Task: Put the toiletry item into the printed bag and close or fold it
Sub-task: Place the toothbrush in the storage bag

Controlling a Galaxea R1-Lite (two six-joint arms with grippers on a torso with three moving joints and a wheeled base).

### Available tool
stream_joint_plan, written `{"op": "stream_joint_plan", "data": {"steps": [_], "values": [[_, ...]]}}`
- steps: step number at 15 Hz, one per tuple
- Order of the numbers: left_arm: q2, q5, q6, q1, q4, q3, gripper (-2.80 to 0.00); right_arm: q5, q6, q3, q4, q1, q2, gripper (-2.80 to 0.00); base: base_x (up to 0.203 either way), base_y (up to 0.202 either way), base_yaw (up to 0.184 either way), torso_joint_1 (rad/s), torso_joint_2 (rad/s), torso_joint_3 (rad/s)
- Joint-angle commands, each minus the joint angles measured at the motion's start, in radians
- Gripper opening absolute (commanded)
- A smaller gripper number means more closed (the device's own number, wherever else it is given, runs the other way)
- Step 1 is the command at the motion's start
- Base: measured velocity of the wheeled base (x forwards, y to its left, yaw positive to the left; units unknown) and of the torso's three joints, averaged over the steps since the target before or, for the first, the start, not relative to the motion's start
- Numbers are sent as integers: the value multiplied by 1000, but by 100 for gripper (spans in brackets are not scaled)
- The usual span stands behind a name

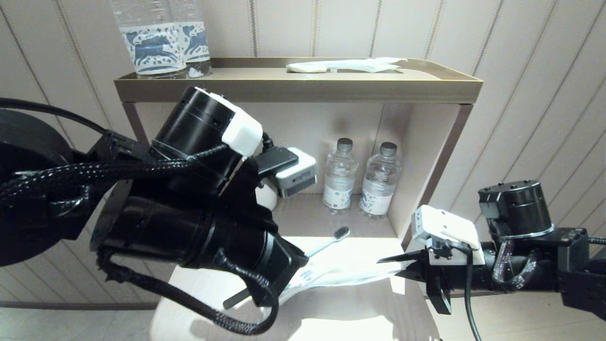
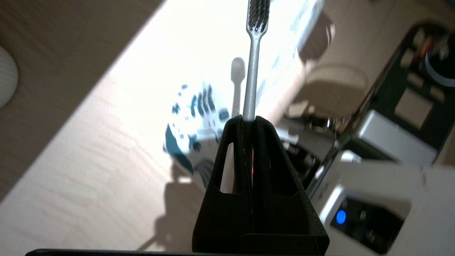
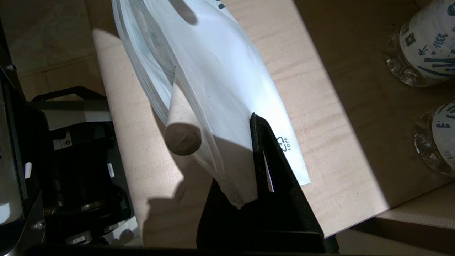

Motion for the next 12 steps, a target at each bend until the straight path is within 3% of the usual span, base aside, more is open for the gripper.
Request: {"op": "stream_joint_plan", "data": {"steps": [1, 4, 12], "values": [[-9, 7, 46, -51, 80, -23, -280, 4, -4, 0, -3, 2, 1, -280, 0, 0, 0, 0, 0, 0], [38, 17, 49, -116, 116, -46, -280, 5, -4, -4, -2, -1, 10, -280, 0, 0, 0, 0, 0, 0], [94, 9, 68, -113, 112, -40, -280, 12, -4, -12, 0, -9, 21, -280, 0, 0, 0, 0, 0, 0]]}}
